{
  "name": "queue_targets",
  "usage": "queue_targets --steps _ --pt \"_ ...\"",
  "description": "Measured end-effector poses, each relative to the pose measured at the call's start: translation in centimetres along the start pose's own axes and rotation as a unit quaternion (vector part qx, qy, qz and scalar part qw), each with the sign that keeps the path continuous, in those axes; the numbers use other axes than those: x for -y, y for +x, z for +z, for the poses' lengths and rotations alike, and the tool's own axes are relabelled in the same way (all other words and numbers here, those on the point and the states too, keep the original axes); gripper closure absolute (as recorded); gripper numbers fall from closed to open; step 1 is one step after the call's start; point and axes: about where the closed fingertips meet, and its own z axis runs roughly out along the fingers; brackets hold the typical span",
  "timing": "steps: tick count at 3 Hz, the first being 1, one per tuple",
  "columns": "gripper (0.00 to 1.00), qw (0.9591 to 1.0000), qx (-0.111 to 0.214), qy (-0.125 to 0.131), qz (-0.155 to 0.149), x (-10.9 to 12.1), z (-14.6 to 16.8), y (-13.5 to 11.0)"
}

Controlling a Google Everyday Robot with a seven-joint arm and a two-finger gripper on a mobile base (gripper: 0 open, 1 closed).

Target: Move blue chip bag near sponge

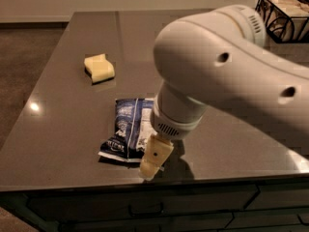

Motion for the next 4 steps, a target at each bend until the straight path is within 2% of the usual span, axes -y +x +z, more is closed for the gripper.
queue_targets --steps 1,2,3,4 --pt "0.23 0.9998 -0.017 -0.003 0.004 -0.5 1.1 -1.1" --pt "0.47 0.9998 -0.019 -0.005 0.008 -0.5 1.2 -2.0" --pt "0.70 0.9999 -0.010 -0.003 0.010 0.2 0.6 -3.2" --pt "0.93 0.9999 0.008 0.005 0.007 1.4 -0.5 -5.7"
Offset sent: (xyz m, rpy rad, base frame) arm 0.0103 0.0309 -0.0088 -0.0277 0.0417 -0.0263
